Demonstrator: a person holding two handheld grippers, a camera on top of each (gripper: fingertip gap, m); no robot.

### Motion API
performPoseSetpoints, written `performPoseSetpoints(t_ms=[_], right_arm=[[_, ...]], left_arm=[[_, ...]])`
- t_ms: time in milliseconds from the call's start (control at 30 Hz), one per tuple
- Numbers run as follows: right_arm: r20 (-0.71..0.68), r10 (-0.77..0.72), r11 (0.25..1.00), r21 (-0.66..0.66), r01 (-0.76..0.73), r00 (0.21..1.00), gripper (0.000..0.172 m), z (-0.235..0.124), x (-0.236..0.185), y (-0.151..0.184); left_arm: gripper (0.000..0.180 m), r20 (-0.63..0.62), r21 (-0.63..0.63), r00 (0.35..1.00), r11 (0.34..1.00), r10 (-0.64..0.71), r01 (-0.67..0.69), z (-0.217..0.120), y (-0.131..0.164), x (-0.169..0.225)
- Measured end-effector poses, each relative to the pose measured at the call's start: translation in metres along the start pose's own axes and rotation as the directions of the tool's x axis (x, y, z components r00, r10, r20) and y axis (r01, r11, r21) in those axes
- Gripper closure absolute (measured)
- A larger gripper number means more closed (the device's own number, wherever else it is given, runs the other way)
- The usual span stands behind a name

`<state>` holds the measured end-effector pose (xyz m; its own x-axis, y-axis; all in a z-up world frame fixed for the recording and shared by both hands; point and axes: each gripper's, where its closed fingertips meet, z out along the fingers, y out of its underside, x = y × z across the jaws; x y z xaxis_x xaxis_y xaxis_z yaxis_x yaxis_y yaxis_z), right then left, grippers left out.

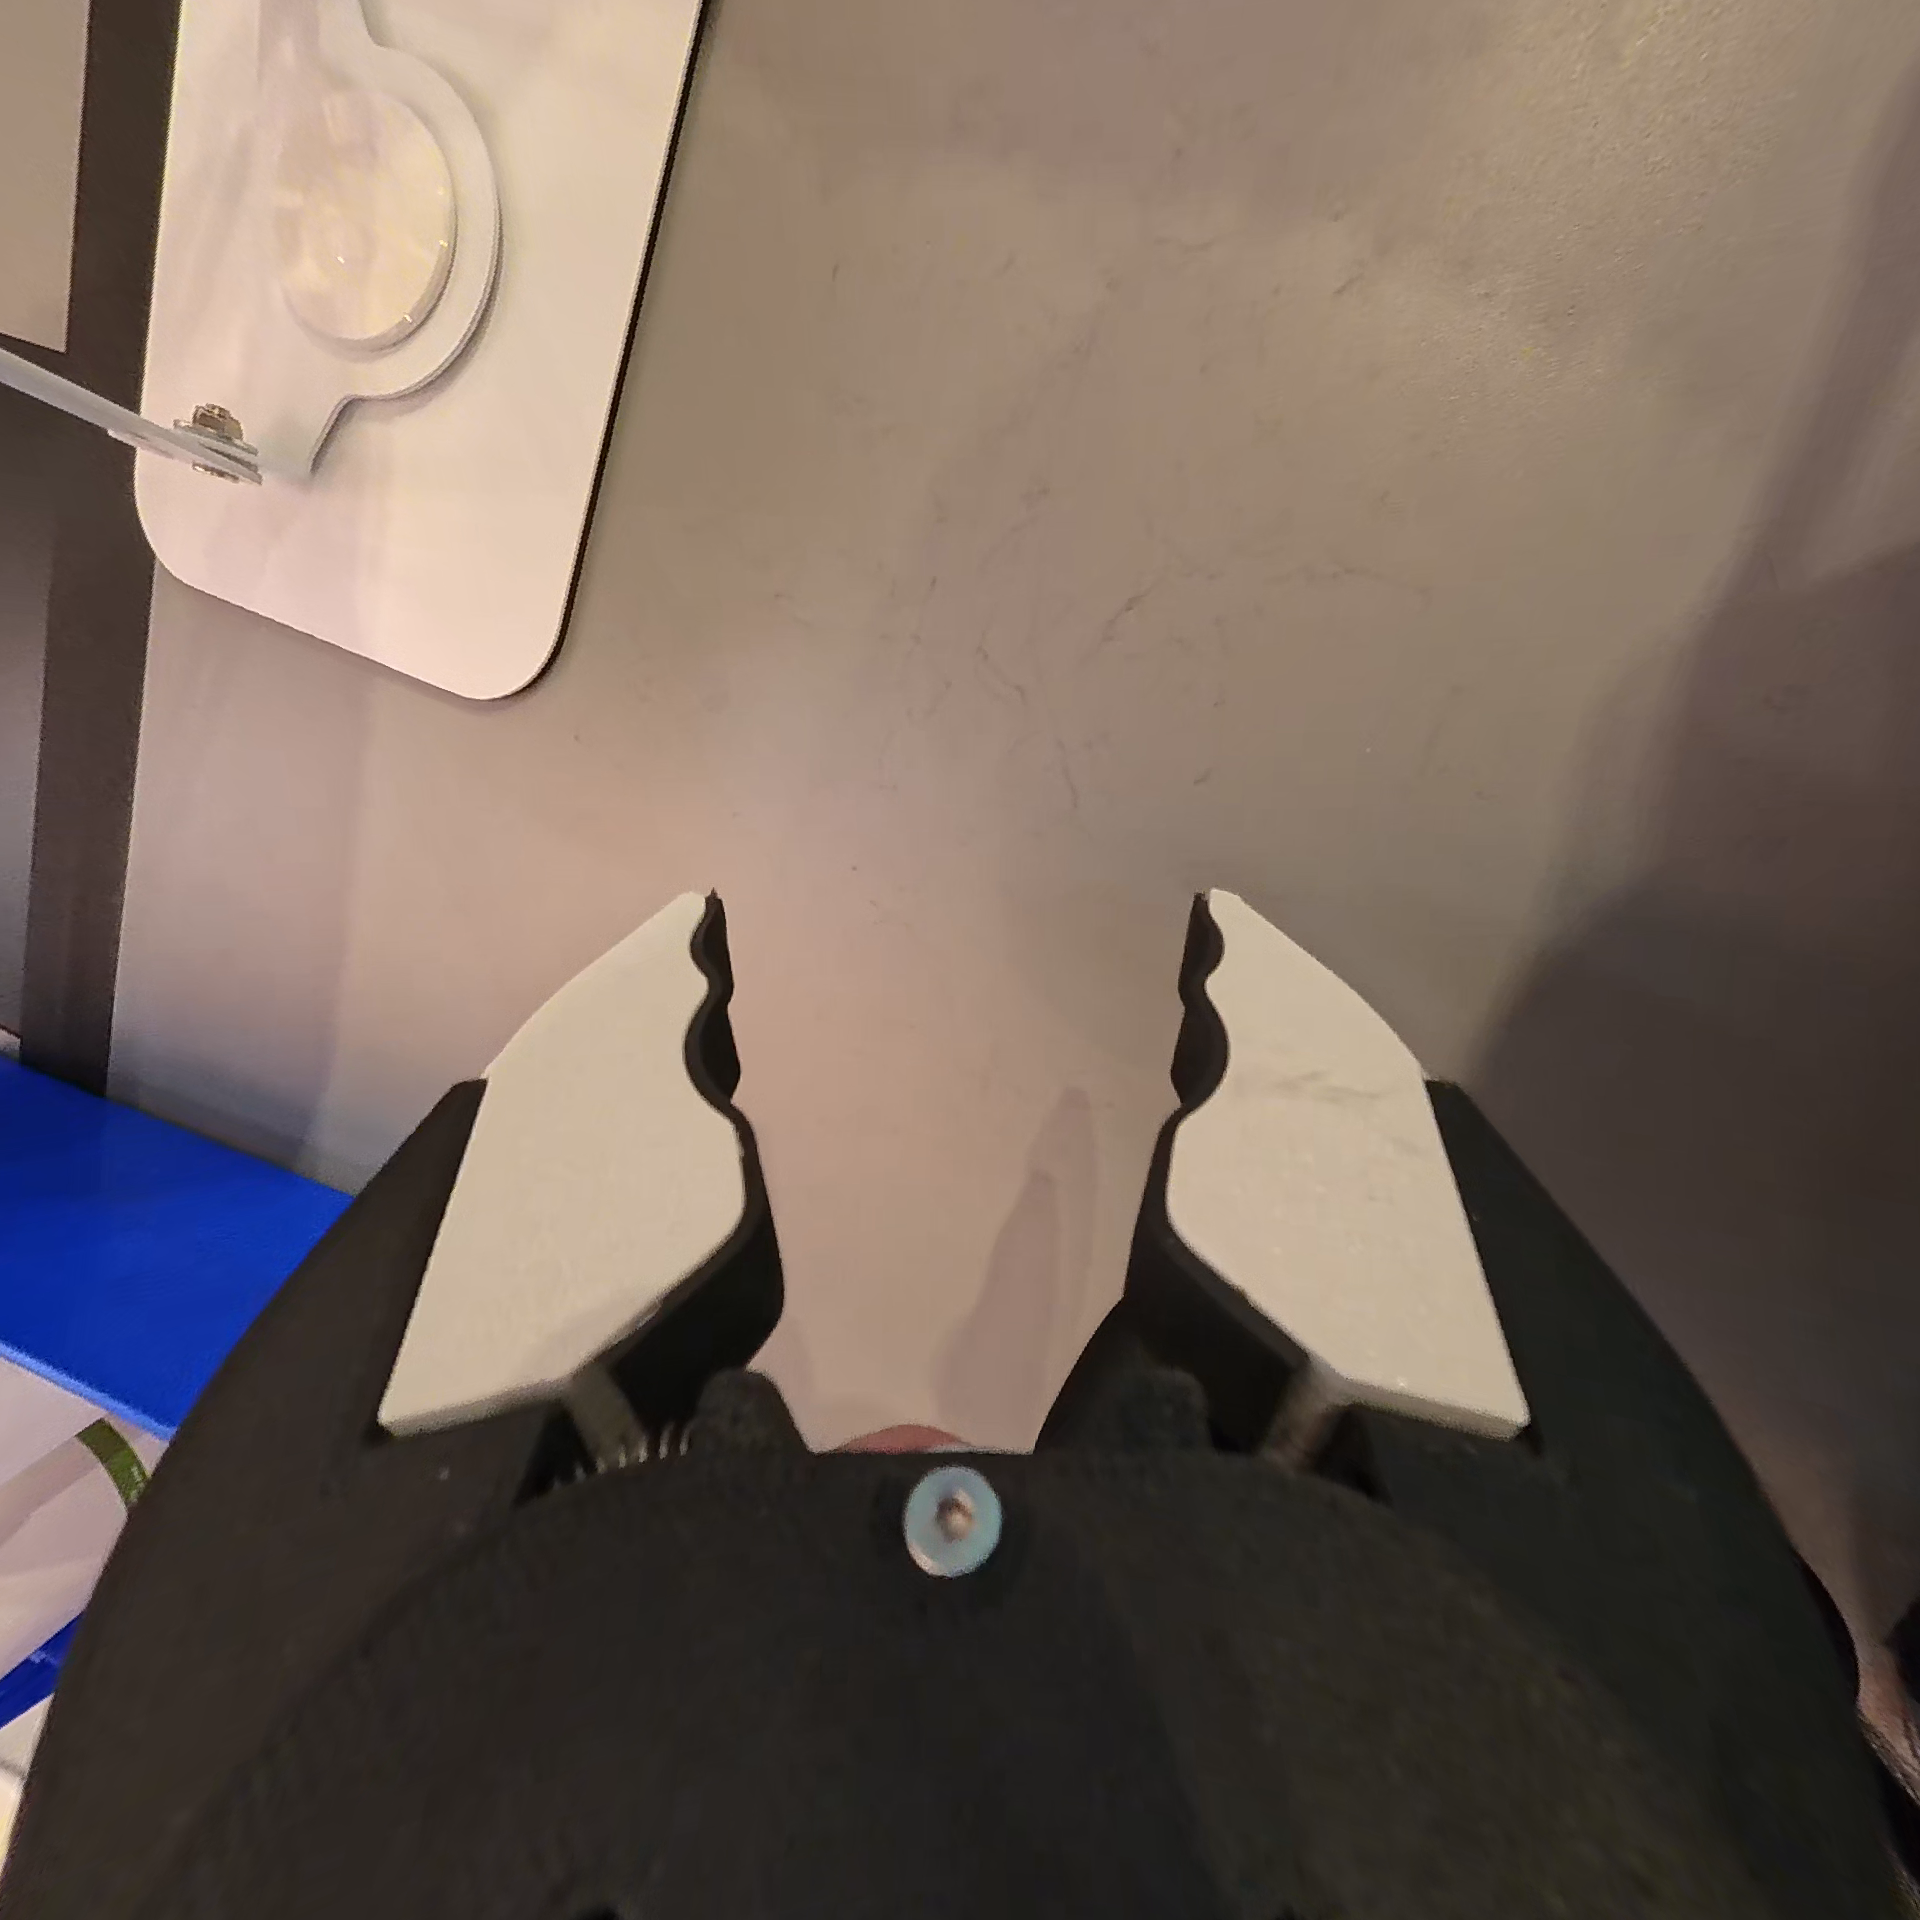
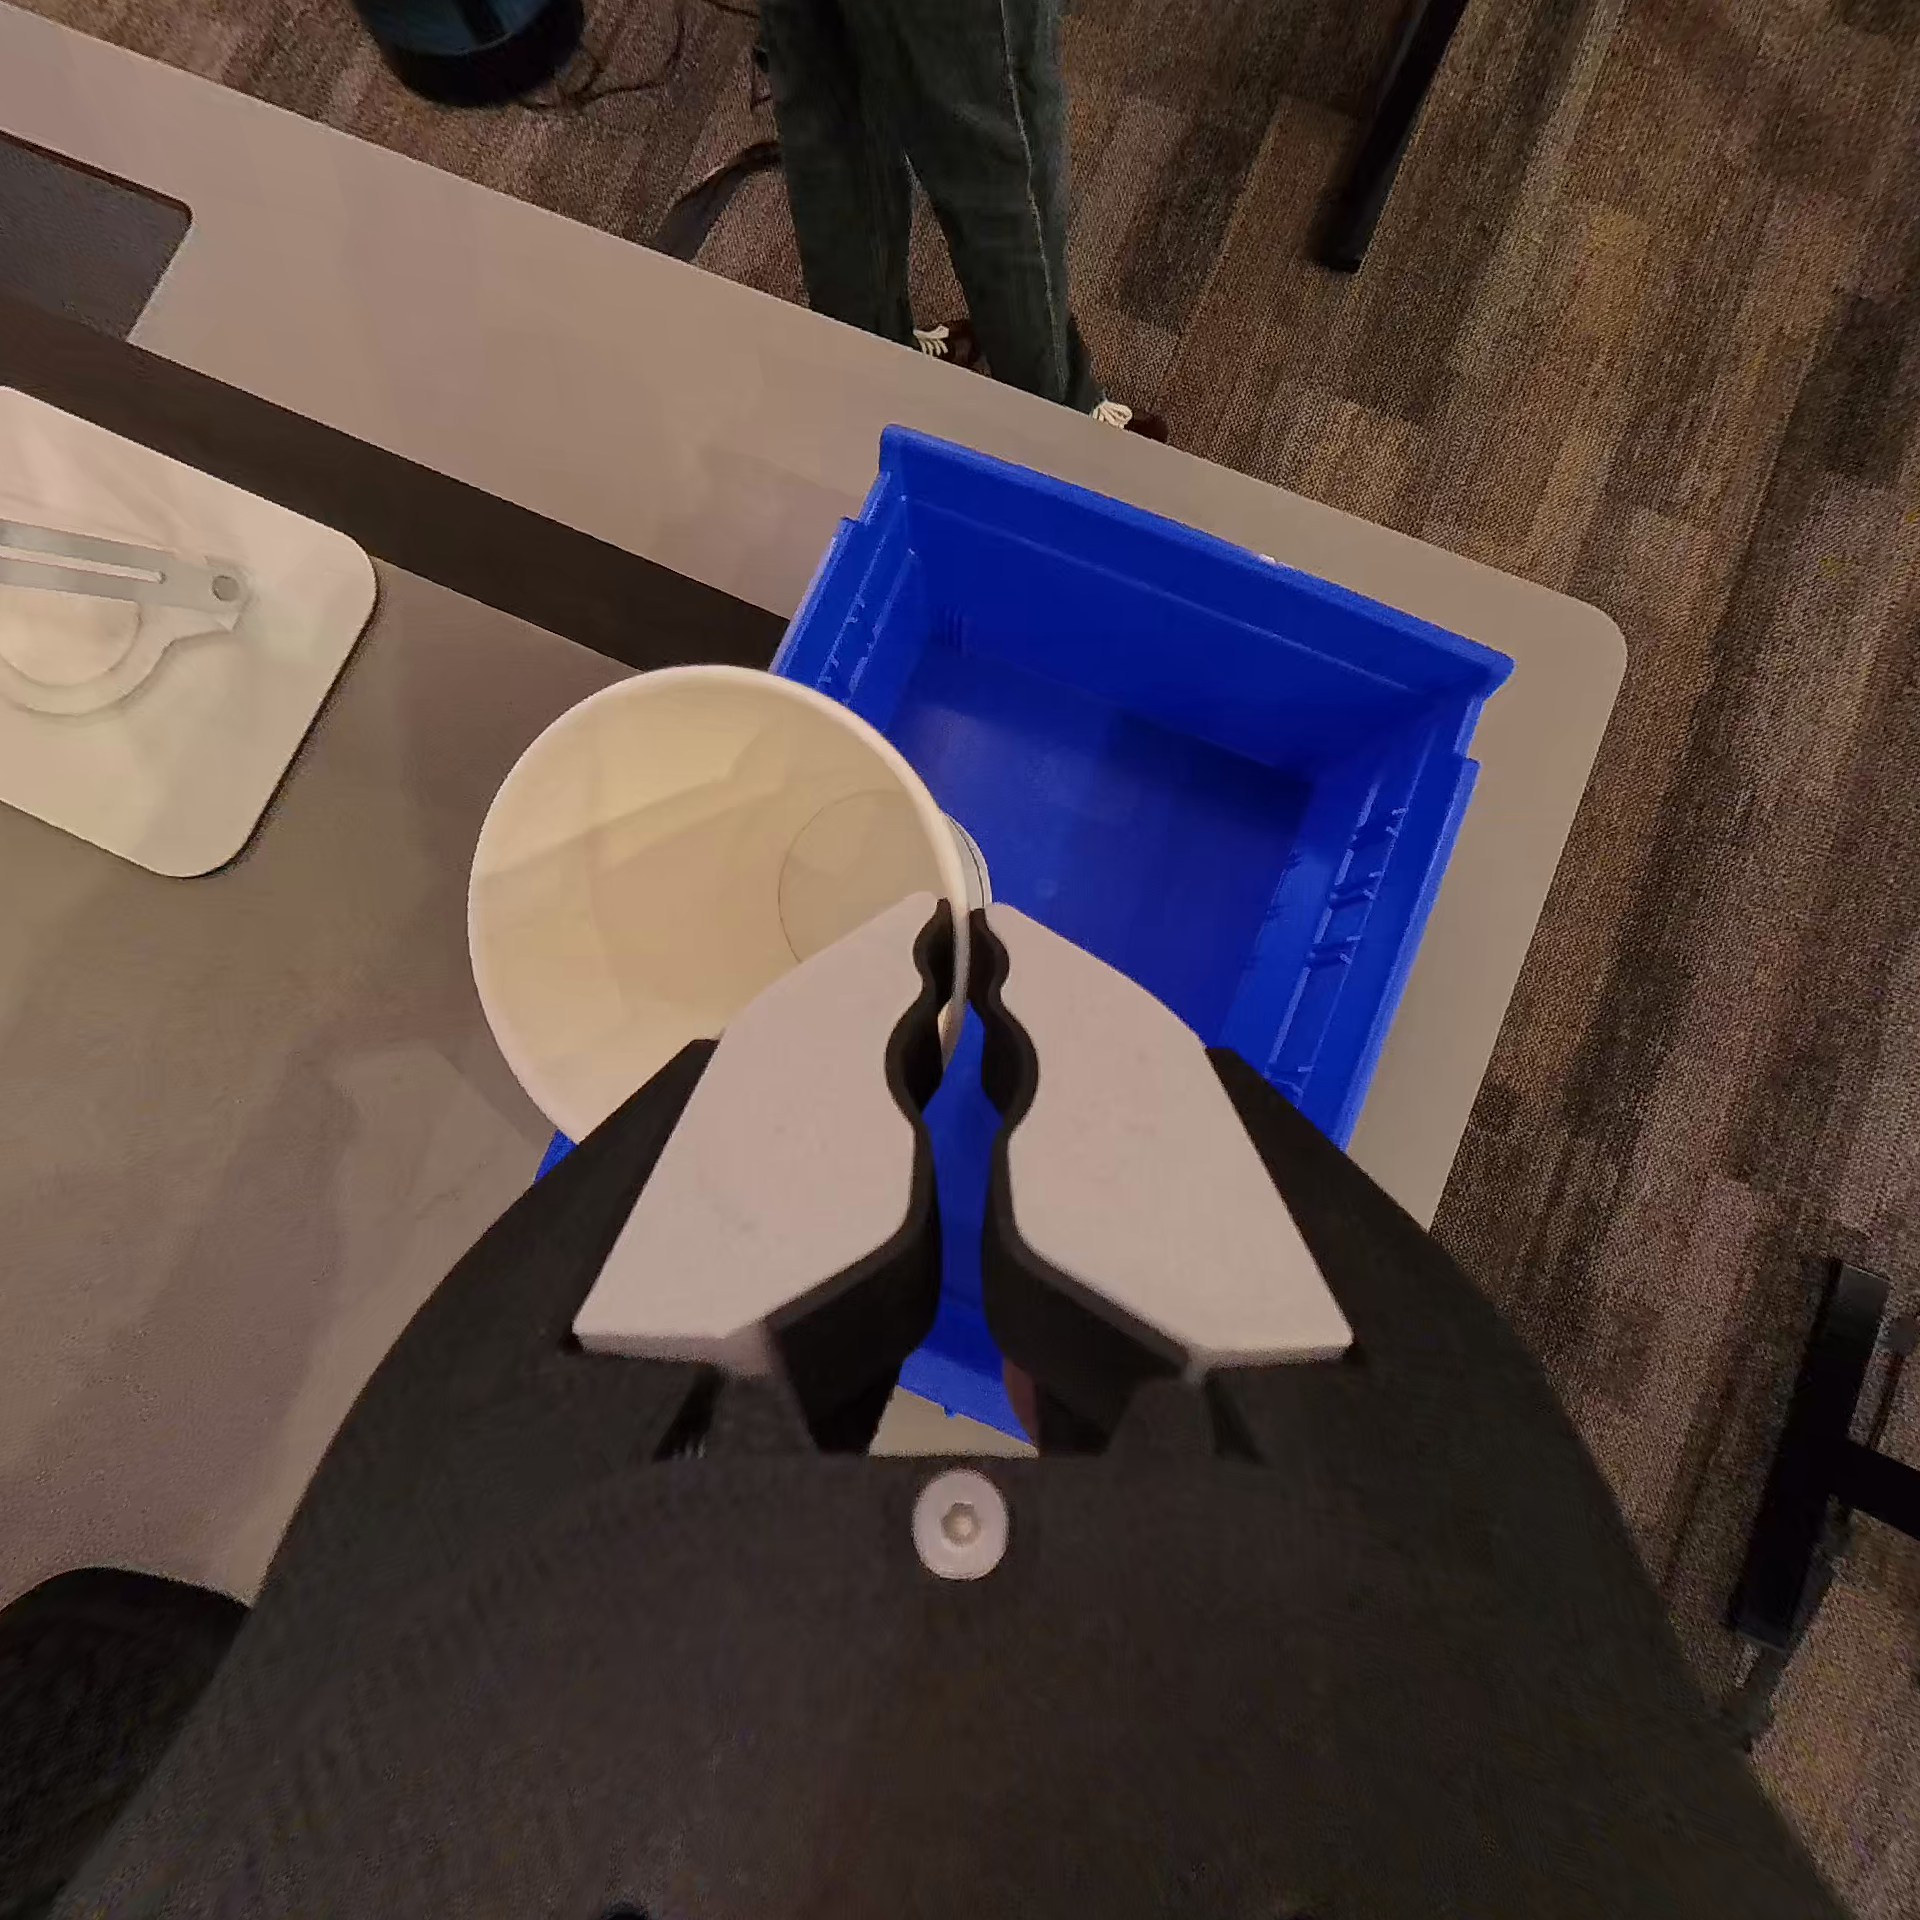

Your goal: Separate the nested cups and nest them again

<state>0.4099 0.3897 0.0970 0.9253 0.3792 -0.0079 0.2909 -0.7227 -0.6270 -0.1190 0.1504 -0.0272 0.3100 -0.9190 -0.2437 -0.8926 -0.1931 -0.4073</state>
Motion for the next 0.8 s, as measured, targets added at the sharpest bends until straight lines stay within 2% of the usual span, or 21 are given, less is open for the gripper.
performPoseSetpoints(t_ms=[467,800], right_arm=[[0.01,0.029,0.998,-0.053,-0.028,1.0,0.169,0.012,0.011,0.013],[0.031,0.104,0.985,-0.144,-0.099,0.994,0.169,0.031,0.027,0.031]], left_arm=[[0.098,-0.016,-0.026,1.0,1.0,0.009,-0.01,0.002,0.005,0.006],[0.099,-0.027,-0.044,1.0,0.999,0.011,-0.012,0.003,0.01,0.009]])
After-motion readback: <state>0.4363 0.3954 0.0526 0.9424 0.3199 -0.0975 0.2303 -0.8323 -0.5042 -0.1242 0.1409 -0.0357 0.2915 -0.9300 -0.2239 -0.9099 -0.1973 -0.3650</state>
